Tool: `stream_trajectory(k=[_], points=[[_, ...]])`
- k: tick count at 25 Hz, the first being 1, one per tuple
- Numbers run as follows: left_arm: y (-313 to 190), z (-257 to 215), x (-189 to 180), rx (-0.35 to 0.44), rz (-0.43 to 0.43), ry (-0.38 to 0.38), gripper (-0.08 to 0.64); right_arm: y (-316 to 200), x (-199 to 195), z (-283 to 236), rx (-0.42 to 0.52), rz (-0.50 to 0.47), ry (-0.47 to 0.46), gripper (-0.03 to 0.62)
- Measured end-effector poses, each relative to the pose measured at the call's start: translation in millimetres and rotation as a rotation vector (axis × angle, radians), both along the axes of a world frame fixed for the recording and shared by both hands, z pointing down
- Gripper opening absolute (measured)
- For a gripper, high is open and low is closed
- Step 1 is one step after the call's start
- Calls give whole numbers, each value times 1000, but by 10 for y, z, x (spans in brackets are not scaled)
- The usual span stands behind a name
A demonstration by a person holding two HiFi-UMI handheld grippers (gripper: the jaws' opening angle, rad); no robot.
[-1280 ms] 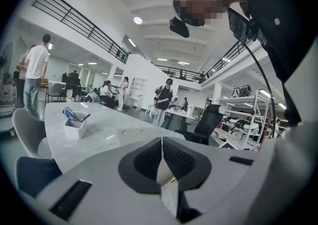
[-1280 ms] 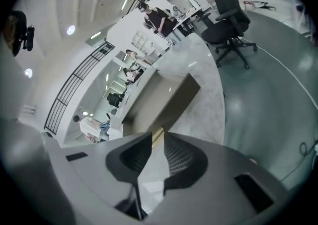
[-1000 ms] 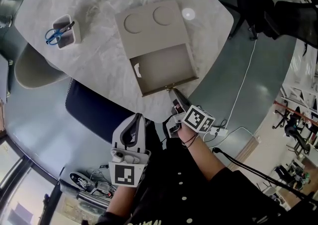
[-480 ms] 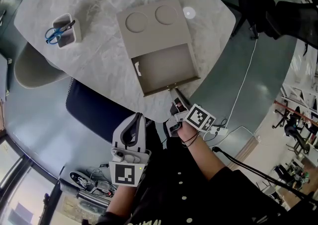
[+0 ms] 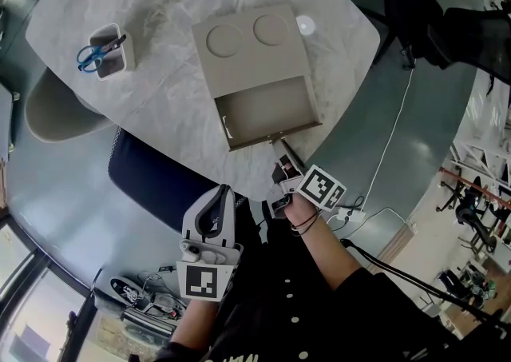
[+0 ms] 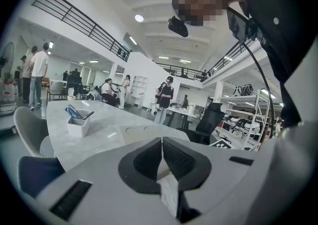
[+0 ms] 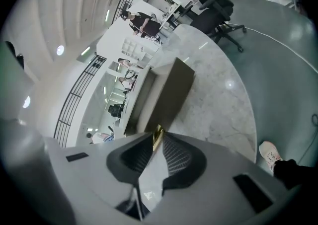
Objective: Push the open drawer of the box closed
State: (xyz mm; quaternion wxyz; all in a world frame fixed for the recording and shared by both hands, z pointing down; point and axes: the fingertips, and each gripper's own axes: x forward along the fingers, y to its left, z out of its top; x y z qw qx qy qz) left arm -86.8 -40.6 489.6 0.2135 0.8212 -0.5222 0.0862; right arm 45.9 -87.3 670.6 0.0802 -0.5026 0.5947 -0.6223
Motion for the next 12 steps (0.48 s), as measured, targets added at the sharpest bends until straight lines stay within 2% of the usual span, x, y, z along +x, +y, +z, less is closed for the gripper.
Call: stream_trajectory(k=[12], points=[[-43, 51, -54, -10, -9, -5, 18, -455, -141, 3, 32, -10, -7, 55]])
